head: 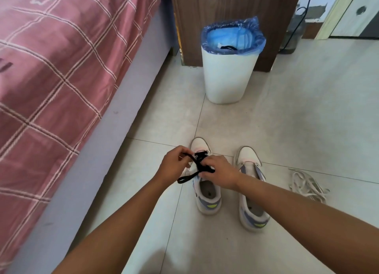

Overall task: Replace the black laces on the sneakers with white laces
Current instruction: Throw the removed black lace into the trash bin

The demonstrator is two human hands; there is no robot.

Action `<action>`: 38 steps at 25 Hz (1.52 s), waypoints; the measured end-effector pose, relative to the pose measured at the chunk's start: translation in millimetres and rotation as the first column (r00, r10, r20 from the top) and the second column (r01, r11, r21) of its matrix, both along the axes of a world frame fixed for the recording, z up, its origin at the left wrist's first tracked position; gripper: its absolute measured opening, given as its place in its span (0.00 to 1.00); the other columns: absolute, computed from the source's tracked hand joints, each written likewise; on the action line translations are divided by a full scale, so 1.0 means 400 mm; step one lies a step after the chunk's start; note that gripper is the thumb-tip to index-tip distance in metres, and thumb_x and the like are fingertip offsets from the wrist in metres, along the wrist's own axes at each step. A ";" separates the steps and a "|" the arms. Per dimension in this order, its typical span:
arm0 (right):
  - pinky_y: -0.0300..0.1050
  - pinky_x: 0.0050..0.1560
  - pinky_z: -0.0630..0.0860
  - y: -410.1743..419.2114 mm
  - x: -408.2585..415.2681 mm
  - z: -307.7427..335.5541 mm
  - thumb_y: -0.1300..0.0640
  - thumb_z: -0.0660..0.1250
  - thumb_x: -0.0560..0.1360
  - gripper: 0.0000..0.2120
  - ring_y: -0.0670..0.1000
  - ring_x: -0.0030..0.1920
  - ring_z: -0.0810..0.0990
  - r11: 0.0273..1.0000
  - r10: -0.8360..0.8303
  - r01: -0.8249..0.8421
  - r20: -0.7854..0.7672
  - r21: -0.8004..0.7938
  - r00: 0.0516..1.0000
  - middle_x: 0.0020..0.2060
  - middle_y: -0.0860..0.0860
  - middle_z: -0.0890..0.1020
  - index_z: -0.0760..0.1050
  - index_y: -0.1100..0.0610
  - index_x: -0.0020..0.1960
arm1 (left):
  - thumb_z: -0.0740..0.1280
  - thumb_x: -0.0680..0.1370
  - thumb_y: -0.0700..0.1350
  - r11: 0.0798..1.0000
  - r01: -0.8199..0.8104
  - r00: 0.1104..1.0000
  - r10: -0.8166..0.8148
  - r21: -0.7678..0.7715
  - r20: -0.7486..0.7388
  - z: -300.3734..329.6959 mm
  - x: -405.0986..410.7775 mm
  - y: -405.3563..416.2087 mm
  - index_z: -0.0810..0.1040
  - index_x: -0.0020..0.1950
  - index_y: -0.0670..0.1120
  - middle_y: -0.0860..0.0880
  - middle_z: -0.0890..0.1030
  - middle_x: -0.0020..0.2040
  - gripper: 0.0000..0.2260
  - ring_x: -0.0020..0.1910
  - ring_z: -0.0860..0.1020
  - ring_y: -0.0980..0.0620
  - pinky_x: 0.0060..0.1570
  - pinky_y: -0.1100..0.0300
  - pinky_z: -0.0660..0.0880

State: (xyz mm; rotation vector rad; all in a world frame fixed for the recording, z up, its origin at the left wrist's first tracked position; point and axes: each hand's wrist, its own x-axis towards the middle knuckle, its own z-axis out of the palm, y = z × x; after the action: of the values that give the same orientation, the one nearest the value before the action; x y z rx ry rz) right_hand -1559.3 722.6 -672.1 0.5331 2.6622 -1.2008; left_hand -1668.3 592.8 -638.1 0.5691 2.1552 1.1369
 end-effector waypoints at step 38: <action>0.50 0.57 0.72 0.051 0.038 0.026 0.56 0.52 0.82 0.09 0.57 0.53 0.78 0.856 -0.226 0.286 0.186 -0.430 0.956 0.48 0.56 0.79 0.70 0.57 0.50 | 0.54 0.79 0.48 0.546 -0.551 0.730 -0.050 0.631 0.681 0.308 -0.189 0.012 0.71 0.28 0.49 0.48 0.83 0.49 0.20 0.53 0.81 0.50 0.60 0.45 0.71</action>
State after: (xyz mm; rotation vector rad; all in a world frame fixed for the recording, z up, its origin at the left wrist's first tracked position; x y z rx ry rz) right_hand -1543.9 743.1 -661.6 0.8636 2.1391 -1.7299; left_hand -1744.1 597.5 -514.7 0.1231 1.0268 2.1605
